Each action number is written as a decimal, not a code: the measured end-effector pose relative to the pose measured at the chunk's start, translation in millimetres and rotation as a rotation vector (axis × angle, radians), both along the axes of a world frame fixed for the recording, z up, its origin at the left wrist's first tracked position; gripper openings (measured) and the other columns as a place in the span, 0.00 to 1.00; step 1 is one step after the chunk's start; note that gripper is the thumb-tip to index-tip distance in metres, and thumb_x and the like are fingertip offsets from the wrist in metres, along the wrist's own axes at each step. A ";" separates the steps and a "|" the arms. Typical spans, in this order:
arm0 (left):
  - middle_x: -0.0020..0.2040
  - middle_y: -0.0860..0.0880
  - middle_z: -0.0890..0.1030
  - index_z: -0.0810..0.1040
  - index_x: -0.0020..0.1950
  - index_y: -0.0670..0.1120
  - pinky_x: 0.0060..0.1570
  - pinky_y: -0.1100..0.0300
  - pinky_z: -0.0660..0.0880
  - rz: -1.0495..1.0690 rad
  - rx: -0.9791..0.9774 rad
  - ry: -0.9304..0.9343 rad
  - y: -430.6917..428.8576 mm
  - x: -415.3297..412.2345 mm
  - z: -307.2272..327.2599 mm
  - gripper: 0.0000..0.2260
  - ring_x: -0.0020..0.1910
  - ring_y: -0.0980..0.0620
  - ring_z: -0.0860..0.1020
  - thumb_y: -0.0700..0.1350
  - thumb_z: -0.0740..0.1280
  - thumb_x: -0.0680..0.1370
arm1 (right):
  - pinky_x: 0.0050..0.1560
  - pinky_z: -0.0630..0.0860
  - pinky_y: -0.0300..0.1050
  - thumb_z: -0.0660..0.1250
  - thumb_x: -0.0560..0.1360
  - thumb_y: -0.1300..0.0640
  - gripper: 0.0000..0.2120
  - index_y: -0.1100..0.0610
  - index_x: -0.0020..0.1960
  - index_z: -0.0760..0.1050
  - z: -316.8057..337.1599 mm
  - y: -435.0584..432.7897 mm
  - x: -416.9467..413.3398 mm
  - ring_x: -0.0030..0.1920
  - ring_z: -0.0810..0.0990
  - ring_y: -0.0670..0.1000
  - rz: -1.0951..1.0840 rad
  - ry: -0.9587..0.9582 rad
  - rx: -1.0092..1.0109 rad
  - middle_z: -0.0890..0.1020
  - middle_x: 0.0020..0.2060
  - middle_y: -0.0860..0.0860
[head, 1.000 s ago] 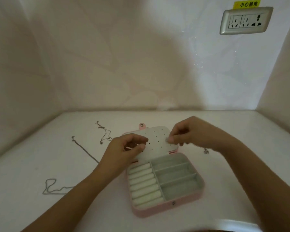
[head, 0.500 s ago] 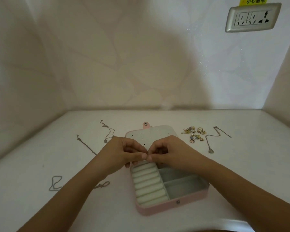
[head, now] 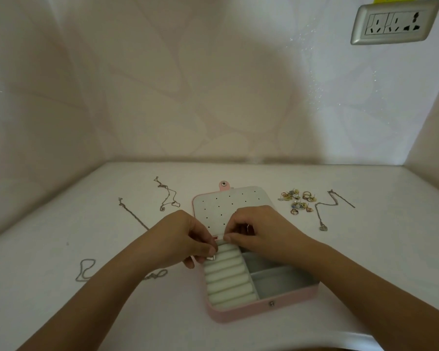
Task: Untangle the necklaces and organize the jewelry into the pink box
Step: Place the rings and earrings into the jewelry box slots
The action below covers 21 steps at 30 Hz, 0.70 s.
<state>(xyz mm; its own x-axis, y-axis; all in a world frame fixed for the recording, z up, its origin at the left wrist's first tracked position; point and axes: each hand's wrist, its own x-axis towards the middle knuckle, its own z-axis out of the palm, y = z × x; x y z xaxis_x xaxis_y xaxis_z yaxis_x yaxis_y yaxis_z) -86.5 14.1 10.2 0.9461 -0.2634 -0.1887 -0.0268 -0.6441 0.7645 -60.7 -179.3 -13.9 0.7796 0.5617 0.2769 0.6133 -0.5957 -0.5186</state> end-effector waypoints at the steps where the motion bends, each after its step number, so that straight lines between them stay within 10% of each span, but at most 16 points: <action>1: 0.29 0.51 0.81 0.85 0.41 0.45 0.30 0.67 0.74 0.002 0.015 -0.009 -0.7 -0.6 -1.4 0.04 0.28 0.58 0.77 0.37 0.72 0.73 | 0.40 0.69 0.29 0.69 0.75 0.53 0.05 0.54 0.46 0.82 -0.4 -0.2 0.1 0.38 0.74 0.39 0.002 -0.002 -0.001 0.80 0.38 0.45; 11: 0.37 0.51 0.81 0.83 0.42 0.49 0.31 0.66 0.76 0.019 0.179 -0.126 1.5 -1.7 -5.3 0.03 0.25 0.60 0.76 0.44 0.75 0.71 | 0.41 0.69 0.31 0.69 0.75 0.53 0.05 0.54 0.46 0.81 -2.2 0.0 0.8 0.39 0.74 0.41 0.011 -0.016 -0.046 0.78 0.39 0.44; 21: 0.20 0.58 0.69 0.84 0.38 0.50 0.28 0.65 0.65 -0.023 0.263 -0.166 6.0 2.5 -1.4 0.03 0.22 0.60 0.66 0.46 0.75 0.71 | 0.41 0.66 0.28 0.68 0.75 0.53 0.05 0.54 0.46 0.81 -4.6 -0.4 3.1 0.38 0.72 0.38 0.017 -0.031 -0.050 0.75 0.37 0.41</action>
<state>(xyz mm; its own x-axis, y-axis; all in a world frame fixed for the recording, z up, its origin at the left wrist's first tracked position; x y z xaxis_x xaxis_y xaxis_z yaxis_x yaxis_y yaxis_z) -84.1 20.0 8.8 0.9641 -0.2473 -0.0969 -0.1538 -0.8173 0.5553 -57.6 -179.7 -18.5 0.7612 0.5888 0.2718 0.6390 -0.6093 -0.4696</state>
